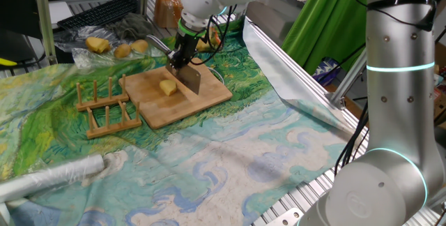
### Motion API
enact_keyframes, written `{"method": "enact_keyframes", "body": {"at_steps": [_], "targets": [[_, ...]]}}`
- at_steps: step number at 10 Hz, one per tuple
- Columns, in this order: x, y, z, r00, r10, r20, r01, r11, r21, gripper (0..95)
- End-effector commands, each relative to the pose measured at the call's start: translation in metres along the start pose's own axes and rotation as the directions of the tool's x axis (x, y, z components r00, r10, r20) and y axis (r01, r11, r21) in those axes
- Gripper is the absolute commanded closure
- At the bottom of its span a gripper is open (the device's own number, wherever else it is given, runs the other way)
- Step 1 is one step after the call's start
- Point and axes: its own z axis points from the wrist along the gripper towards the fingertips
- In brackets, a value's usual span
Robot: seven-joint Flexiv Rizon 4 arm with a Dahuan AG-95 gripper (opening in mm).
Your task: Chop the potatoes
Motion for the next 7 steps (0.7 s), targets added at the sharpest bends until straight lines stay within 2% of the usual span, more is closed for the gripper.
{"method": "enact_keyframes", "body": {"at_steps": [1, 4, 7], "targets": [[-0.001, 0.001, -0.004, 1.000, 0.022, -0.011, -0.022, 1.000, -0.008, 95.0], [-0.002, 0.009, -0.014, 0.999, 0.037, -0.027, -0.037, 0.999, -0.006, 95.0], [-0.002, 0.010, -0.014, 0.997, 0.073, -0.031, -0.073, 0.997, 0.011, 95.0]]}}
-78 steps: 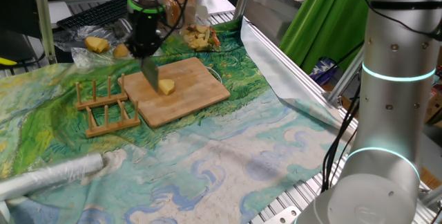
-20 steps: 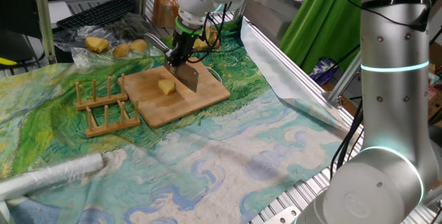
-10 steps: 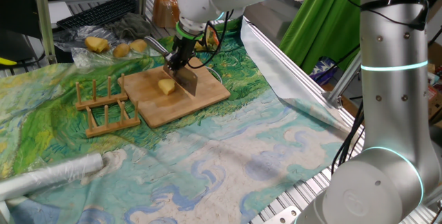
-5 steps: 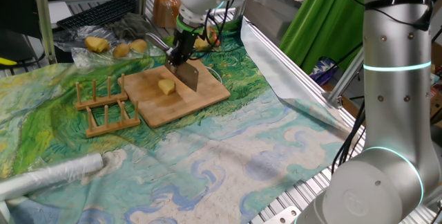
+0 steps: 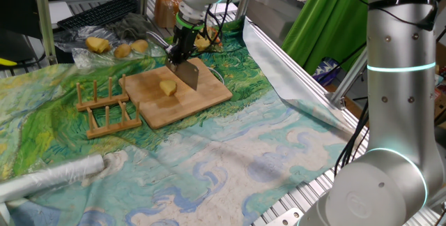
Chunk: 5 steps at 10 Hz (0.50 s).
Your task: Chop the potatoes
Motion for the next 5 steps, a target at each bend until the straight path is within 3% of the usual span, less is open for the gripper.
{"method": "enact_keyframes", "body": {"at_steps": [1, 3, 5], "targets": [[0.0009, 0.0001, -0.0007, 0.999, 0.035, -0.014, -0.035, 0.999, 0.004, 95.0], [0.0009, 0.0001, -0.0007, 0.996, 0.087, -0.026, -0.086, 0.995, 0.042, 95.0], [0.0009, 0.0001, -0.0007, 0.991, 0.132, -0.012, -0.131, 0.990, 0.052, 95.0]]}}
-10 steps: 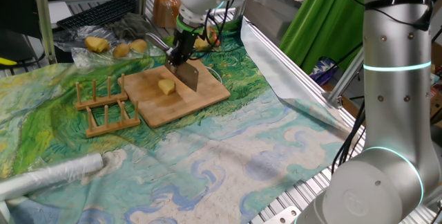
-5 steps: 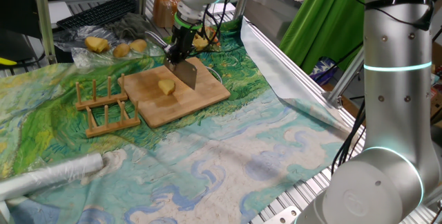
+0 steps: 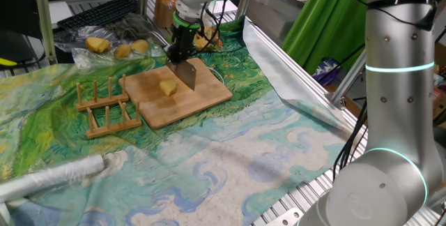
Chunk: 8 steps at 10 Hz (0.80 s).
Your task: Chop the potatoes
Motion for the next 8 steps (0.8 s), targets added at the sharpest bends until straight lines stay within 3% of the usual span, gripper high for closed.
{"method": "enact_keyframes", "body": {"at_steps": [1, 3, 8], "targets": [[0.002, -0.001, -0.002, 0.999, 0.047, 0.015, -0.047, 0.999, 0.009, 95.0], [0.002, -0.001, -0.002, 0.998, 0.064, 0.022, -0.065, 0.998, 0.017, 95.0], [0.008, 0.019, -0.009, 1.000, 0.010, 0.027, -0.011, 1.000, 0.019, 95.0]]}}
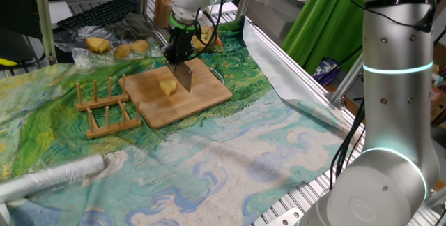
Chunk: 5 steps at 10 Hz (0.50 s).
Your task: Chop the potatoes
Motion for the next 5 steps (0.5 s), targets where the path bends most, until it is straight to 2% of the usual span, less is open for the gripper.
{"method": "enact_keyframes", "body": {"at_steps": [1, 2, 5], "targets": [[0.002, 0.007, -0.003, 1.000, -0.012, -0.004, 0.012, 1.000, 0.005, 95.0], [0.004, 0.013, -0.002, 1.000, -0.011, -0.012, 0.011, 1.000, 0.003, 95.0], [0.012, 0.021, 0.002, 1.000, -0.006, -0.004, 0.006, 1.000, 0.005, 95.0]]}}
